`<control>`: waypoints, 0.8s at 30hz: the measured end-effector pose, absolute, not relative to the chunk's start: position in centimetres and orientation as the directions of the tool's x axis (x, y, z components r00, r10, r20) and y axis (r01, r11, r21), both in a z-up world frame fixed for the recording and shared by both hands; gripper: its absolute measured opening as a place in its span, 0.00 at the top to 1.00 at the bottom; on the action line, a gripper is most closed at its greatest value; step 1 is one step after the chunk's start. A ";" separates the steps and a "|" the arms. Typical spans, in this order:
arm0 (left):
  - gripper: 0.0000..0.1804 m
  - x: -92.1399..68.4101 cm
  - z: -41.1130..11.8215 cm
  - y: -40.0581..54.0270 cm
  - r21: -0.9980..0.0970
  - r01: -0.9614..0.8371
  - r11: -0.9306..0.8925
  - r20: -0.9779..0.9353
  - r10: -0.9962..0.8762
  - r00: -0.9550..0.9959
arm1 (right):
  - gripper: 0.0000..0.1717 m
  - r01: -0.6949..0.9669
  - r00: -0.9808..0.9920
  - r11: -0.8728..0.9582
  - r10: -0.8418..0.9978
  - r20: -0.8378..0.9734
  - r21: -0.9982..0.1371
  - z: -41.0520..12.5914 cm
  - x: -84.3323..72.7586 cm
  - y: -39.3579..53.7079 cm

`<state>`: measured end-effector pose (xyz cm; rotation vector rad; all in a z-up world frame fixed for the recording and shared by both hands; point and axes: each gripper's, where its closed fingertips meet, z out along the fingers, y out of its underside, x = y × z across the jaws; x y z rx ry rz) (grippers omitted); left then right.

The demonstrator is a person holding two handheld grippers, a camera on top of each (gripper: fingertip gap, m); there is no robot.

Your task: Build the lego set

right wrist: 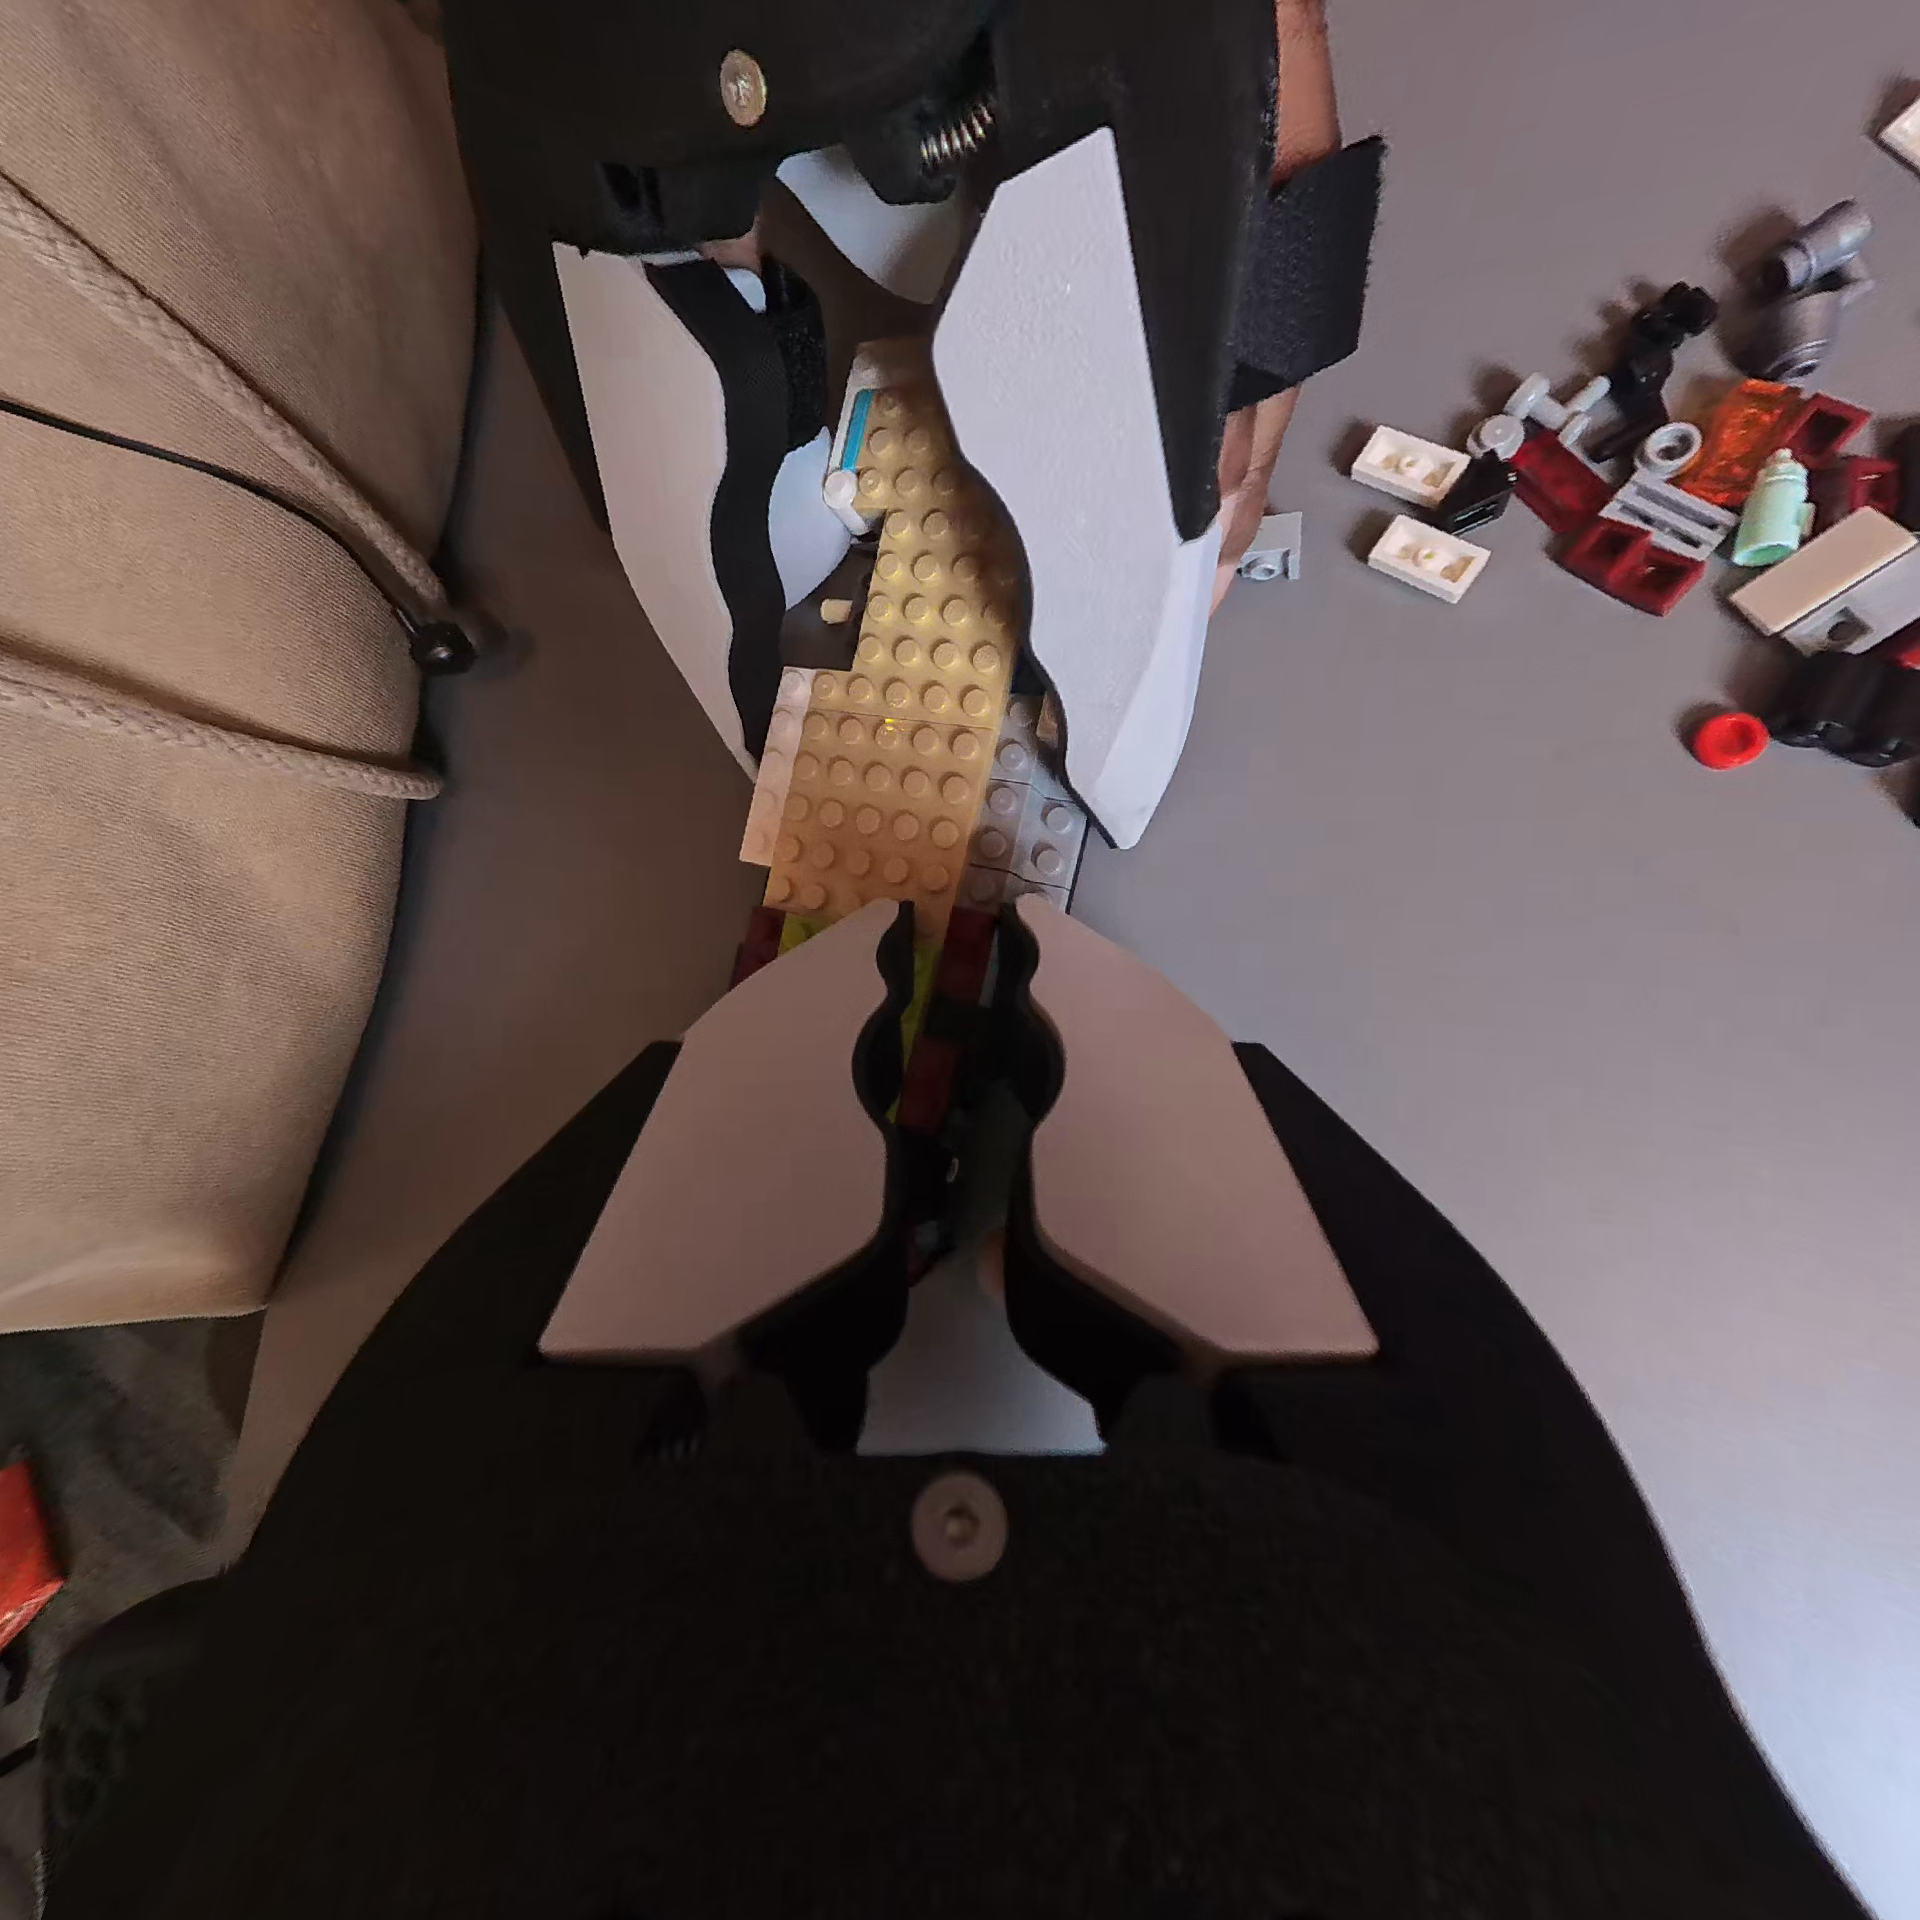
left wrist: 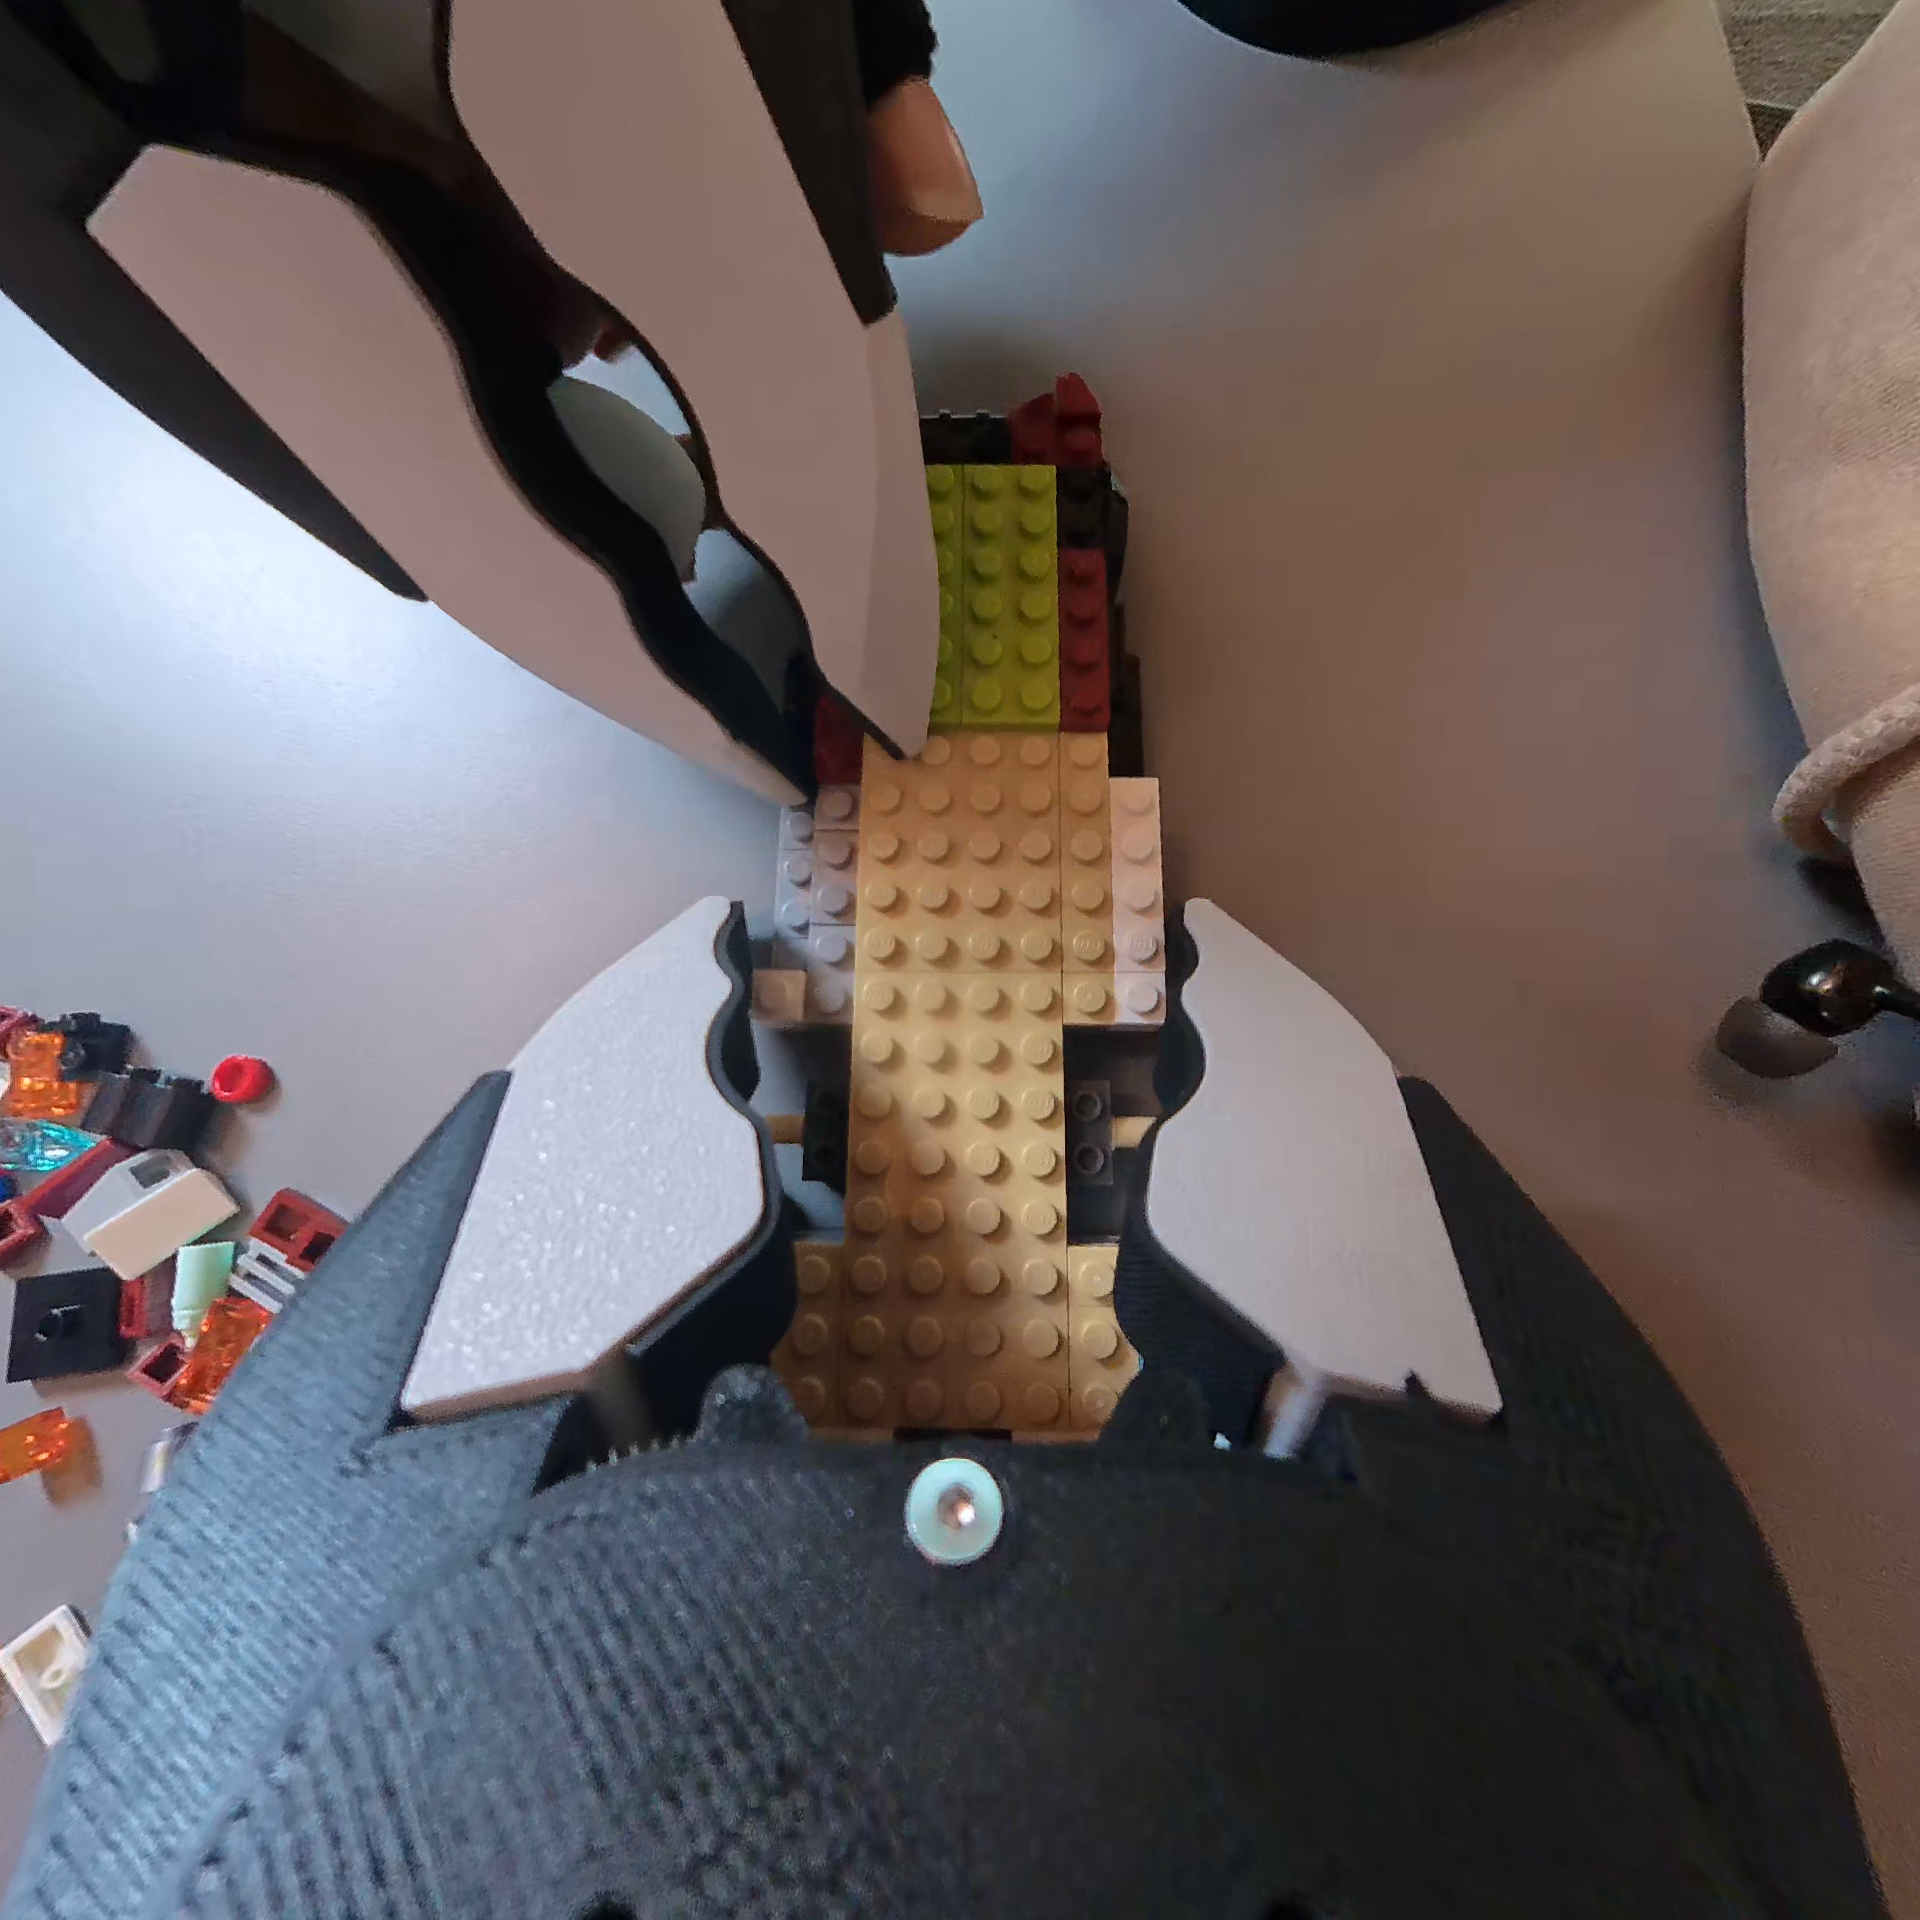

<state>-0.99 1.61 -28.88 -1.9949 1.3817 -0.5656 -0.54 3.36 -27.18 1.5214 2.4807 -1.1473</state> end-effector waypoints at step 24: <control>0.58 -0.9 -29.0 1.5 -0.717 -0.652 -0.246 0.008 -0.938 0.346 | 0.92 0.596 -0.559 0.228 0.807 -0.193 -0.770 -24.9 -0.3 3.9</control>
